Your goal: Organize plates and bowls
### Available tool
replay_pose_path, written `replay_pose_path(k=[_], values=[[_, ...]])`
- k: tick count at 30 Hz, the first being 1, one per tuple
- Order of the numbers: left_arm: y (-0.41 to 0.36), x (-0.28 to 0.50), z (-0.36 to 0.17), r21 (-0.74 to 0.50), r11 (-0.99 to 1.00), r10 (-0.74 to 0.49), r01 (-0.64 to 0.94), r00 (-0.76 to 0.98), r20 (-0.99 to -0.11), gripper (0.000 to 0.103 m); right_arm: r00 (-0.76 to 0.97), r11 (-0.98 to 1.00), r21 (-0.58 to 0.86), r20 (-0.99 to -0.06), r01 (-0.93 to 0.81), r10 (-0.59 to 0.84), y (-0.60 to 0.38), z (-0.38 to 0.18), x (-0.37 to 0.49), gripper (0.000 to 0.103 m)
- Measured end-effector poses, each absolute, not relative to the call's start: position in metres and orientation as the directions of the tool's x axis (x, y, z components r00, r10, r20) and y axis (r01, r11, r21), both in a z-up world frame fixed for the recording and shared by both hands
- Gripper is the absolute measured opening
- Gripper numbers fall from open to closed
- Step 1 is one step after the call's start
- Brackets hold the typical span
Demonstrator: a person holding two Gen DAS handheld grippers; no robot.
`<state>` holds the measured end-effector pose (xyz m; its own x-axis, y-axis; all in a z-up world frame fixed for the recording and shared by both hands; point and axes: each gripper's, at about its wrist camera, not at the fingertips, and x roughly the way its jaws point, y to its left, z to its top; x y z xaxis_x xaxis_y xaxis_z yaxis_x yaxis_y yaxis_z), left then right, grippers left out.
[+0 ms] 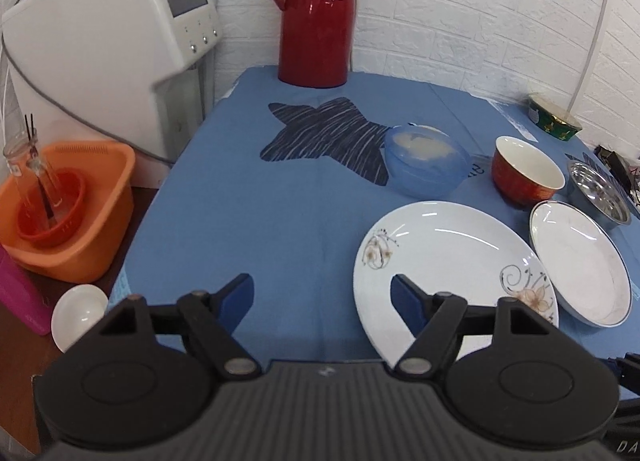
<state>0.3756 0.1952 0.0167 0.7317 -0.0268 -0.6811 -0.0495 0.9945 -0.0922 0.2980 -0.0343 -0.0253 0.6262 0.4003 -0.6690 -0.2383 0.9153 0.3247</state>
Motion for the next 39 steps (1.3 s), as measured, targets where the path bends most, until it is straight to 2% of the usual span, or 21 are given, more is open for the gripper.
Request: replay_pose_path(k=[10, 14, 18, 22, 25, 27, 31, 37, 39], values=[[0.225, 0.386, 0.013, -0.077, 0.993, 0.018, -0.095, 0.736, -0.677, 0.073, 0.596, 0.922, 0.235, -0.708, -0.307, 0.379, 0.003, -0.022, 0.326, 0.068], [0.231, 0.391, 0.01, -0.082, 0.991, 0.025, -0.11, 0.73, -0.682, 0.074, 0.555, 0.882, 0.297, -0.691, -0.367, 0.463, 0.012, -0.022, 0.328, 0.067], [0.231, 0.398, 0.006, -0.096, 0.99, 0.007, -0.101, 0.725, -0.689, 0.074, 0.627, 0.921, 0.231, -0.679, -0.313, 0.383, 0.003, -0.019, 0.333, 0.067], [0.224, 0.412, 0.0, -0.13, 0.989, -0.038, -0.076, 0.709, -0.704, 0.074, 0.617, 0.919, 0.27, -0.681, -0.288, 0.394, 0.001, -0.024, 0.356, 0.068], [0.218, 0.422, -0.007, -0.136, 0.989, -0.06, -0.055, 0.693, -0.718, 0.074, 0.633, 0.919, 0.235, -0.67, -0.316, 0.388, 0.011, -0.026, 0.365, 0.067], [0.215, 0.427, -0.012, -0.124, 0.991, -0.054, -0.054, 0.683, -0.728, 0.074, 0.644, 0.926, 0.204, -0.67, -0.319, 0.369, 0.017, -0.027, 0.367, 0.07], [0.214, 0.432, -0.021, -0.139, 0.989, -0.077, -0.041, 0.664, -0.744, 0.074, 0.681, 0.922, 0.085, -0.649, -0.378, 0.339, 0.024, -0.034, 0.365, 0.071], [0.208, 0.434, -0.025, -0.11, 0.994, -0.067, -0.023, 0.666, -0.743, 0.074, 0.679, 0.912, 0.083, -0.641, -0.402, 0.358, 0.022, -0.033, 0.366, 0.072], [0.206, 0.434, -0.025, -0.107, 0.994, -0.072, -0.011, 0.673, -0.736, 0.069, 0.684, 0.906, 0.094, -0.625, -0.412, 0.376, 0.018, -0.034, 0.365, 0.068]])
